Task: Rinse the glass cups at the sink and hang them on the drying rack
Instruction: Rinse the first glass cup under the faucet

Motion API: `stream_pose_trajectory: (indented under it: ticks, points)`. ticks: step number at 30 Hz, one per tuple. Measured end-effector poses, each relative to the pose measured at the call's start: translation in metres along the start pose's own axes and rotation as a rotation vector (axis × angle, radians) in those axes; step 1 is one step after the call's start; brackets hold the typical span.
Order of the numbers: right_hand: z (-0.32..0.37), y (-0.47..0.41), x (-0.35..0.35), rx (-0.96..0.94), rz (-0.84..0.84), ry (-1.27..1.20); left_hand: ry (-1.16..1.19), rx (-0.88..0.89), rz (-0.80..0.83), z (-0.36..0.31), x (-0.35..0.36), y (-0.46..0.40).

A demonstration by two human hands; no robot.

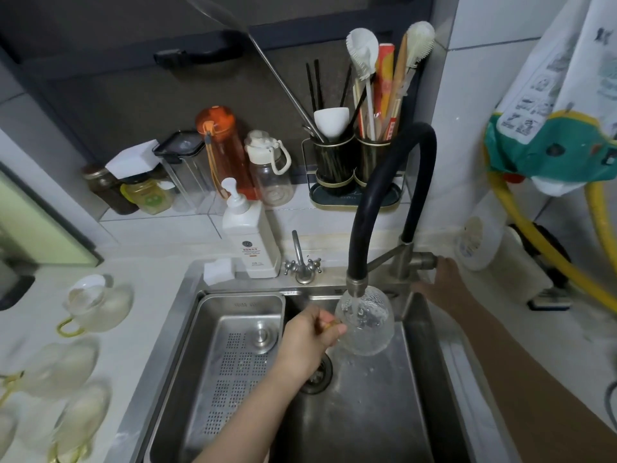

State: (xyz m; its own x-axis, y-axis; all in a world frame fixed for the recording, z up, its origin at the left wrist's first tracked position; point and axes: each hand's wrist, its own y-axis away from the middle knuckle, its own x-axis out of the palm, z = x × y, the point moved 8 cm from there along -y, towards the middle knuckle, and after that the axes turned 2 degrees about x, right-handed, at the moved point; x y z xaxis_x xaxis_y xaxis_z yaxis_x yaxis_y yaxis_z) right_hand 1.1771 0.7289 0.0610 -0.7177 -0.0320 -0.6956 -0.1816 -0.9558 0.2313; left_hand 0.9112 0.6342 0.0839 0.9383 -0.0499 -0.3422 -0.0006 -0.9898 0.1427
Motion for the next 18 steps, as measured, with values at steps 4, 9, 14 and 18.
stream_pose_trajectory:
  ticks: [4, 9, 14, 18]
  points:
    - [-0.002, 0.008, 0.007, -0.084, -0.092, -0.056, 0.016, -0.005, 0.006, 0.004, -0.002, 0.005]
    - [-0.001, 0.063, 0.053, -0.121, 0.183, -0.252, 0.045, -0.001, 0.024, 0.003, -0.008, 0.010]
    - [-0.008, 0.099, 0.091, -0.174, 0.335, -0.383, 0.135, -0.012, 0.066, 0.001, -0.022, 0.017]
    - [0.023, 0.163, 0.095, -0.045, 0.325, -0.664, 0.195, -0.022, 0.078, 0.005, -0.032, 0.030]
